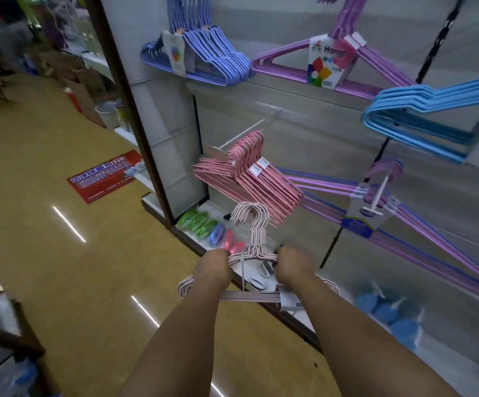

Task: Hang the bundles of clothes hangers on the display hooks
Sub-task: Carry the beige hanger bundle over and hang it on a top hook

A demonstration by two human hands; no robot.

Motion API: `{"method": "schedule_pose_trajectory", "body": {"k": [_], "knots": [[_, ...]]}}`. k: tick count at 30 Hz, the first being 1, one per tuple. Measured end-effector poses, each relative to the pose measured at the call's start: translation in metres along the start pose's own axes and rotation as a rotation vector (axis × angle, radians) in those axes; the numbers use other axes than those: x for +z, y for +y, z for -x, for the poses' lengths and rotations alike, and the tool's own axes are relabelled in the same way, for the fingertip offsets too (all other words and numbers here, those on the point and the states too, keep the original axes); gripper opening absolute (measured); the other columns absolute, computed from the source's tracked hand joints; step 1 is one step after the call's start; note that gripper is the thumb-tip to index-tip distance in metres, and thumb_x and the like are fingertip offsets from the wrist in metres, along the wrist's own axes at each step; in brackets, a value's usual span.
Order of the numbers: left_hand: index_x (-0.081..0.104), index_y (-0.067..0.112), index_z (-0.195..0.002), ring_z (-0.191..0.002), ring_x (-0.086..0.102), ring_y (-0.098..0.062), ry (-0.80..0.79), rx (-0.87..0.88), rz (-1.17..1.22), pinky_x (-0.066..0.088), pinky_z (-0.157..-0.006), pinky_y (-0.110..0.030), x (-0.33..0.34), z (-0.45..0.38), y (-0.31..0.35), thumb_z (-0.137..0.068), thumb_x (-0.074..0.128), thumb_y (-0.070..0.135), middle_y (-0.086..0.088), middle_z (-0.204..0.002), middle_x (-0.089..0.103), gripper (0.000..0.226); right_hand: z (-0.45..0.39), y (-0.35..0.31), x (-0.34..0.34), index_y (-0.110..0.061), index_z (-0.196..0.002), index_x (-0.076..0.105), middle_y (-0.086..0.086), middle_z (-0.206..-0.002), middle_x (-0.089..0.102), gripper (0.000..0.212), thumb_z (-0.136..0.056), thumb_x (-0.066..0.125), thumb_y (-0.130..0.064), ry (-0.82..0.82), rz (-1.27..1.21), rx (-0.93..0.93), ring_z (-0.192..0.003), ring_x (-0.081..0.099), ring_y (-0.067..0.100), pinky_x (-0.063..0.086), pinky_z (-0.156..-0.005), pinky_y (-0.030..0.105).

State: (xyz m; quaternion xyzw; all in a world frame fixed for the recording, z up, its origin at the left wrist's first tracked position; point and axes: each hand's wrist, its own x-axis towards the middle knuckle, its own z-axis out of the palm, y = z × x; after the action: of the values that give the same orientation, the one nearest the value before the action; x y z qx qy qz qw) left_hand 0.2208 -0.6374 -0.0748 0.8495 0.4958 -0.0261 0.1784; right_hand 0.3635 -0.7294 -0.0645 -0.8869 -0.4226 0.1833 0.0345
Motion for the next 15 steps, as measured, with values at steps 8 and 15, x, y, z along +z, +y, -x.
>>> {"method": "schedule_pose_trajectory", "body": {"k": [8,15], "knots": [[0.063,0.015,-0.112,-0.103,0.061,-0.027,-0.001,0.144,-0.046,0.049,-0.084,-0.036,-0.05,-0.046,-0.073,-0.09,0.051,0.009,-0.009,-0.11,0.066,0.026,-0.017,-0.089,0.009,-0.015,-0.112,0.062,0.01,-0.115,0.065,0.022,-0.092,0.053,-0.016,0.057,-0.07,0.135,-0.106,0.061,0.029,0.048,-0.08,0.031],[0.062,0.019,-0.116,-0.109,0.059,-0.027,-0.024,0.269,-0.019,0.048,-0.086,-0.035,-0.072,-0.081,-0.076,-0.091,0.053,0.015,-0.008,-0.114,0.064,0.027,-0.032,-0.106,-0.009,-0.015,-0.109,0.063,0.01,-0.111,0.066,0.021,-0.091,0.053,-0.016,0.085,-0.137,0.236,-0.101,0.062,0.029,0.049,-0.079,0.033]]}}
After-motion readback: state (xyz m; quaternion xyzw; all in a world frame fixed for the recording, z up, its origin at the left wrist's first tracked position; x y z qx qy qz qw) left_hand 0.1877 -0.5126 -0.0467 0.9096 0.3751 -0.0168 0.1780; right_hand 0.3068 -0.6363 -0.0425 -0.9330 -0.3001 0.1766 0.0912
